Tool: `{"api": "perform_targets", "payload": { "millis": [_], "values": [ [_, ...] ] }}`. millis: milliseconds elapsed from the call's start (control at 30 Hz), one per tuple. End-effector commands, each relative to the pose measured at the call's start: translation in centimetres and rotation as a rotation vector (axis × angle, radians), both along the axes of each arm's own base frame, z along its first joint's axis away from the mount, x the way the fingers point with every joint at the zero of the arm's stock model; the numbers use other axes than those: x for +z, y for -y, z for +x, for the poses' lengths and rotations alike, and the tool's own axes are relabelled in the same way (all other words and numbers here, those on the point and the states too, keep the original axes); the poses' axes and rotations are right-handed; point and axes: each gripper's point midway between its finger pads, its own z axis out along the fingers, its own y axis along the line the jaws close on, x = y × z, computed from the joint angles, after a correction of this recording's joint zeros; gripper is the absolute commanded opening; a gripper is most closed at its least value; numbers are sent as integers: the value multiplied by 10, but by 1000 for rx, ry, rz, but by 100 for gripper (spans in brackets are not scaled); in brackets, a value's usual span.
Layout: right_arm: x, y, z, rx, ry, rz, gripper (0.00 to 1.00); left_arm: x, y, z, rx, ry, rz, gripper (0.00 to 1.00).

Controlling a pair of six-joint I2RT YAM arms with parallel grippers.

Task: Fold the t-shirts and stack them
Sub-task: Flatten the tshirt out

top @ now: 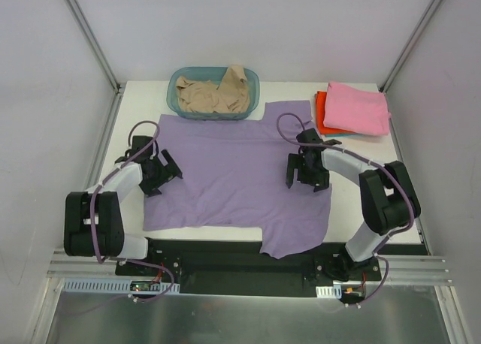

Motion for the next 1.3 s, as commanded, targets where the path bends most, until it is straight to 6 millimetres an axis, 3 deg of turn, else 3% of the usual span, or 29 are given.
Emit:
{"api": "perform_targets", "payload": {
  "millis": [0,200,300,400,467,500,567,600,667,700,733,767,800,833,867,933,1033,1167,1267],
  "values": [
    [-5,2,30,-37,25,-45,97,-14,-14,18,30,-41,71,99],
    [1,5,68,-52,55,-52,97,-18,-23,50,36,-55,86,99],
    [9,1,79,-52,66,-31,97,-8,-21,65,30,-32,58,100],
    [26,-5,86,-43,104,-2,97,16,-16,76,33,27,27,99],
    [44,-8,88,-38,149,24,97,25,-17,72,41,44,37,99],
    [49,-9,84,-33,162,32,97,39,-17,70,44,83,40,99],
    [71,-12,79,-26,221,60,97,42,-22,52,65,74,66,99],
    [76,-13,77,-26,246,71,97,58,-24,46,88,122,73,99],
    [75,-12,61,-25,253,91,97,54,-30,20,131,99,102,99],
    [90,-14,59,-25,308,123,97,64,-38,5,203,120,132,99],
    [81,-12,46,-25,292,130,97,53,-41,-14,235,89,144,99],
    [82,-12,42,-34,303,143,97,62,-43,-22,295,133,134,99],
    [91,-12,40,-39,343,163,97,47,-47,-44,329,86,159,99],
    [82,-9,31,-38,325,161,97,45,-48,-52,350,88,157,99],
    [82,-10,29,-31,327,167,97,50,-49,-58,391,116,146,99],
    [81,-11,25,-16,322,174,97,39,-56,-83,451,64,184,99],
    [77,-11,24,-17,316,176,97,31,-71,-100,551,72,238,99],
    [75,-17,22,4,306,208,97,20,-79,-106,622,30,264,96],
    [74,-14,21,2,313,195,97,14,-82,-101,629,-4,277,86]
  ]
}}
